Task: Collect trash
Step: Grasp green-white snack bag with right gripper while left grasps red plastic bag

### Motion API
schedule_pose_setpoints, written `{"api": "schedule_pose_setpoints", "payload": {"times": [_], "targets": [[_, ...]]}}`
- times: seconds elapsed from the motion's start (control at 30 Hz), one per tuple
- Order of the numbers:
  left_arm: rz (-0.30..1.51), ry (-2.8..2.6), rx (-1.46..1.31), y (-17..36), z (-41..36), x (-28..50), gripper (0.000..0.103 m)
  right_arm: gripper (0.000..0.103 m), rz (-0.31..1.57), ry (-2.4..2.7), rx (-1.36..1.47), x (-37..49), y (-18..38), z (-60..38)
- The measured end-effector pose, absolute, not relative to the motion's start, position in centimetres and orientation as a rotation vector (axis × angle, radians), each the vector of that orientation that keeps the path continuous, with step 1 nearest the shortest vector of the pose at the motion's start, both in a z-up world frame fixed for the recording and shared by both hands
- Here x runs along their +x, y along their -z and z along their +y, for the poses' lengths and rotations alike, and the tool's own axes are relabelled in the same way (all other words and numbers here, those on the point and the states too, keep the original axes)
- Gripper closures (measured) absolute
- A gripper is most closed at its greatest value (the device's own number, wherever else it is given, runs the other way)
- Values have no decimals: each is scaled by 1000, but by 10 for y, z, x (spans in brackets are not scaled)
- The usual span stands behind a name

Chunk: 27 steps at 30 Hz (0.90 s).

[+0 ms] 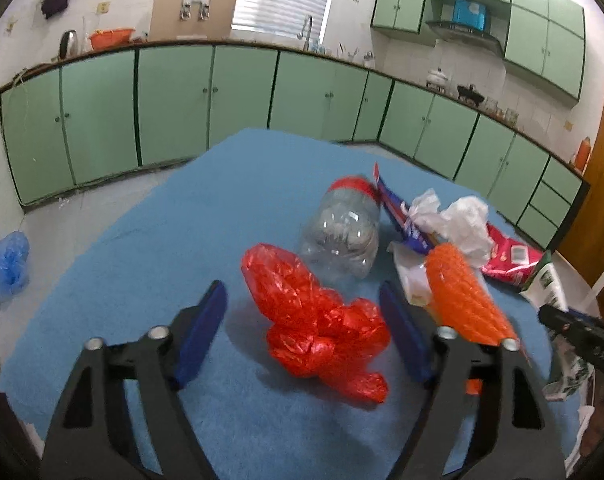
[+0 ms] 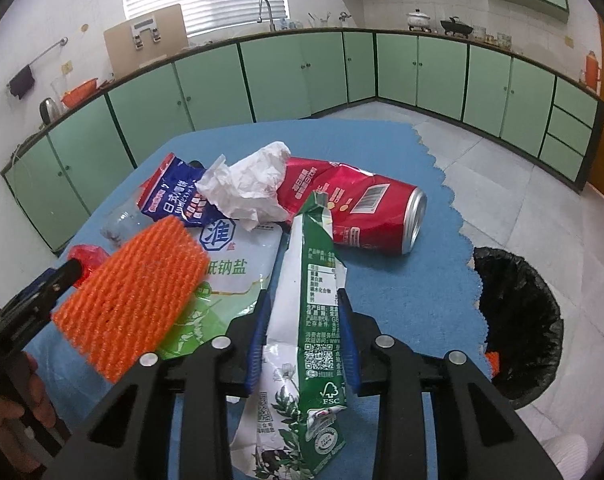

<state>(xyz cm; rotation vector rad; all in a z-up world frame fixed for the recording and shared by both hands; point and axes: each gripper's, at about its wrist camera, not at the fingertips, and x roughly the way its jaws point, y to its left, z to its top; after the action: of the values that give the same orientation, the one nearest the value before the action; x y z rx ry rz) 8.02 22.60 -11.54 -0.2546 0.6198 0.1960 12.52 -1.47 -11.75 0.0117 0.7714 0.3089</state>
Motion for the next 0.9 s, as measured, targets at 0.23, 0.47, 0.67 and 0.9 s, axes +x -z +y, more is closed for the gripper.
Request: {"api": "schedule_pose_setpoints", "payload": {"times": [0.23, 0.47, 0.67, 0.9], "targets": [[667, -144, -255, 130, 222, 92, 70, 71, 765, -299, -3, 126, 114, -15], [640, -162, -217, 125, 216, 84, 96, 71, 755, -303, -9, 124, 112, -14], [549, -214, -203, 96, 224, 65, 98, 71, 718, -302, -18, 120, 101, -17], [441, -178, -122, 46, 204, 61, 98, 71, 662, -296, -6, 116, 79, -31]]}}
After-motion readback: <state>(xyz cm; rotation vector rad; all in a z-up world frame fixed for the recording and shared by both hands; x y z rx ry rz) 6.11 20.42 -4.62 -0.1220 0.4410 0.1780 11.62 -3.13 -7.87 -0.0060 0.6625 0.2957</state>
